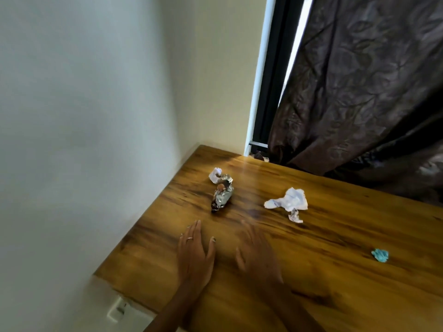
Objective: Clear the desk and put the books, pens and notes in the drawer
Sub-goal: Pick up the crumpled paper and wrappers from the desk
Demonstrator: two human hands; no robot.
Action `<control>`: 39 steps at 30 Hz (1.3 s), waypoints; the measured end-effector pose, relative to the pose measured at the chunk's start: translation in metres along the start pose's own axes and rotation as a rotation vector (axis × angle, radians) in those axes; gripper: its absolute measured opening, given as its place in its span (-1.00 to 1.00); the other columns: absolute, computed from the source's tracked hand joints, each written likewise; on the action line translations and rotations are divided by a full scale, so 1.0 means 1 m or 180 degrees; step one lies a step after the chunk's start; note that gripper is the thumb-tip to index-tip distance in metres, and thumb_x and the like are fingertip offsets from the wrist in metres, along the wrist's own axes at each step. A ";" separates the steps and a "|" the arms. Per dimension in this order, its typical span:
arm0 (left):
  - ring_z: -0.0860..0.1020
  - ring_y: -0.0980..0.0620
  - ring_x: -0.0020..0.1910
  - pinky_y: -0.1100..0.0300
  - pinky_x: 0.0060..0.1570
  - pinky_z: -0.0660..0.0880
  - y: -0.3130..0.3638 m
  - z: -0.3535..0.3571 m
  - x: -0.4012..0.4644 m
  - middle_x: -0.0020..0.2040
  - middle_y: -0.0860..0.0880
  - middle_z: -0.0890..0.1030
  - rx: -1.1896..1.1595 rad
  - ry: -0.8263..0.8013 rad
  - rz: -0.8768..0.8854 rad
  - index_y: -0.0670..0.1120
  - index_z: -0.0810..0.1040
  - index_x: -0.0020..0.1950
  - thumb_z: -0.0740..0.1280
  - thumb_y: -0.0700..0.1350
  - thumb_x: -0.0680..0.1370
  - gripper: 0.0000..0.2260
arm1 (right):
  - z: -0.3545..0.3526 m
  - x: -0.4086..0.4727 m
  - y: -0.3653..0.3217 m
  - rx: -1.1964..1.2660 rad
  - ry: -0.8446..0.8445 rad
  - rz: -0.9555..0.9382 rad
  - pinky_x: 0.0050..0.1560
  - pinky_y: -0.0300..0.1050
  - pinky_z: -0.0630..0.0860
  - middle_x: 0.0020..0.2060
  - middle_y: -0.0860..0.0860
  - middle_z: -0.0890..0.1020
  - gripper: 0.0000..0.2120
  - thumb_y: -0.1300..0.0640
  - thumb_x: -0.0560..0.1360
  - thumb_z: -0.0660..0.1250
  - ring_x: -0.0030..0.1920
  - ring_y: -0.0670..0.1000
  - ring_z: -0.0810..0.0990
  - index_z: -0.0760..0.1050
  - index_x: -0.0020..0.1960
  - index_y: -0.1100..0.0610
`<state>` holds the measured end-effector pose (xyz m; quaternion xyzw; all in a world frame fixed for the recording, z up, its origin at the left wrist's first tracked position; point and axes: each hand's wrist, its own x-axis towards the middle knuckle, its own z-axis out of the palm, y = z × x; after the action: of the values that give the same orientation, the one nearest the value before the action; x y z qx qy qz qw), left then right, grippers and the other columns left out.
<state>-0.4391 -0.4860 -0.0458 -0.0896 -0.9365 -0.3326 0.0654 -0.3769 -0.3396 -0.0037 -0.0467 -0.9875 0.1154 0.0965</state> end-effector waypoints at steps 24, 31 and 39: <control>0.59 -0.05 0.15 0.10 0.11 0.54 0.027 -0.026 0.116 0.16 -0.13 0.63 -0.4717 -0.2194 -0.2487 -0.13 0.54 0.23 0.30 0.11 0.51 -0.59 | 0.020 0.092 -0.037 0.0019 0.0498 -0.0904 0.14 -0.24 0.45 0.20 -0.06 0.58 -0.52 0.10 0.27 0.55 0.23 -0.07 0.50 0.55 0.17 0.03; 0.63 -0.09 0.01 0.06 0.01 0.54 0.003 -0.014 0.134 0.12 -0.18 0.63 -0.5026 -0.1627 -0.2684 -0.18 0.48 0.30 0.36 -0.05 0.44 -0.55 | 0.004 0.124 -0.034 0.0676 0.0679 -0.0902 0.27 -0.21 0.27 0.19 -0.08 0.51 -0.67 -0.07 0.44 0.24 0.27 -0.09 0.38 0.45 0.17 0.01; 0.61 -0.12 0.11 -0.01 0.18 0.47 -0.006 -0.026 0.141 0.17 -0.18 0.61 -0.5081 -0.1203 -0.2683 -0.13 0.46 0.28 0.29 -0.07 0.54 -0.67 | 0.025 0.244 -0.009 0.0061 -0.0285 -0.0134 0.42 0.14 0.15 0.52 0.07 0.03 -0.50 0.10 0.53 0.21 0.49 0.15 0.03 0.21 0.44 -0.01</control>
<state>-0.5761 -0.4897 -0.0037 0.1876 -0.3797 -0.8561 -0.2963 -0.6207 -0.3257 0.0179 -0.0198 -0.9905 0.1248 0.0551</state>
